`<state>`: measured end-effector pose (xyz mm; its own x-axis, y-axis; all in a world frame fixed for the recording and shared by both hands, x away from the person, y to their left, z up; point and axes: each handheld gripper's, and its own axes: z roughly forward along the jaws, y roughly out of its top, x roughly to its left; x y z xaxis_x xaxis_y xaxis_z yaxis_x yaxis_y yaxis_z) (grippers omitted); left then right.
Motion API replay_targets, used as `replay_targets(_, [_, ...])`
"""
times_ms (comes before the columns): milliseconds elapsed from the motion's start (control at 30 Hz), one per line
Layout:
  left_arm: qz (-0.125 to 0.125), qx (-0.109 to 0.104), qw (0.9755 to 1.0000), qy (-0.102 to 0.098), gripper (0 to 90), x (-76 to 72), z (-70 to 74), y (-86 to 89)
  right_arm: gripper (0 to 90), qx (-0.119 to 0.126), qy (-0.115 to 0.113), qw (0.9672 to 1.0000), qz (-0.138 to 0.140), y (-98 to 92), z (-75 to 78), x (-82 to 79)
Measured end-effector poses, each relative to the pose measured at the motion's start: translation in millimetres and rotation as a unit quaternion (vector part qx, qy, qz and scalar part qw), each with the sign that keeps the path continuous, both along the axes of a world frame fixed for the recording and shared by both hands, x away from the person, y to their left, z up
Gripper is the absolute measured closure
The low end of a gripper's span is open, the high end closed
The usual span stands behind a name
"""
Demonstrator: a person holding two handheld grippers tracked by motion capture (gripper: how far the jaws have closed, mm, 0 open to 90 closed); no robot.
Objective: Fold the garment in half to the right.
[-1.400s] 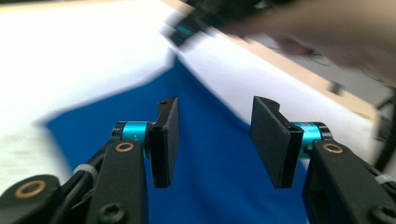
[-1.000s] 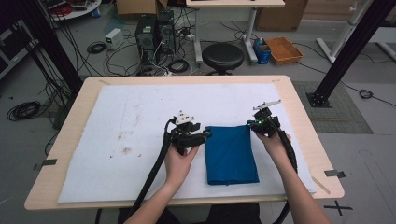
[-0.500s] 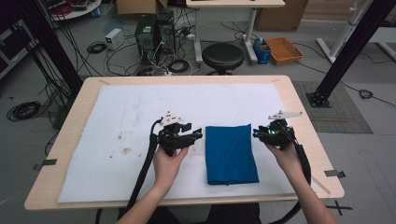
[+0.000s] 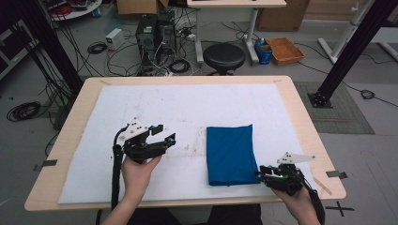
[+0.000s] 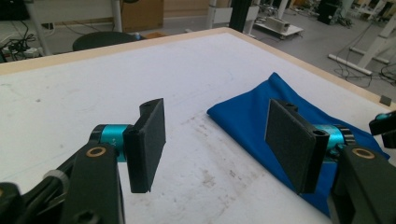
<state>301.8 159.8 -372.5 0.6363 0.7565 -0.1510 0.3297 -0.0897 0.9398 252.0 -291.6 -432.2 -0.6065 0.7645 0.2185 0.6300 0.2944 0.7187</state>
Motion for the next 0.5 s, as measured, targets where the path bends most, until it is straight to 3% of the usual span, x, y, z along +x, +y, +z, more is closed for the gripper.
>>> replay_targets(100, [0.005, -0.005, 1.0, 0.001, 38.4, -0.8, -1.1, 6.3, 71.5, 0.0, -0.014, 0.9999, 0.006, 4.4, -1.6, -0.5])
replay_targets(167, [0.004, -0.008, 1.0, 0.003, 38.3, -0.3, -1.2, 7.7, 74.2, -0.004, -0.005, 0.9999, 0.014, 8.5, -2.4, 0.9])
replay_targets(300, [0.002, -0.011, 0.9999, 0.003, 38.4, -0.1, -1.0, 7.0, 88.2, -0.017, 0.001, 0.9996, 0.023, 12.8, -5.7, 2.0])
replay_targets(500, [-0.006, -0.007, 0.9999, 0.008, 38.3, 0.2, -1.9, 5.4, 89.2, -0.015, -0.018, 0.9997, 0.011, 1.5, 6.5, -6.3])
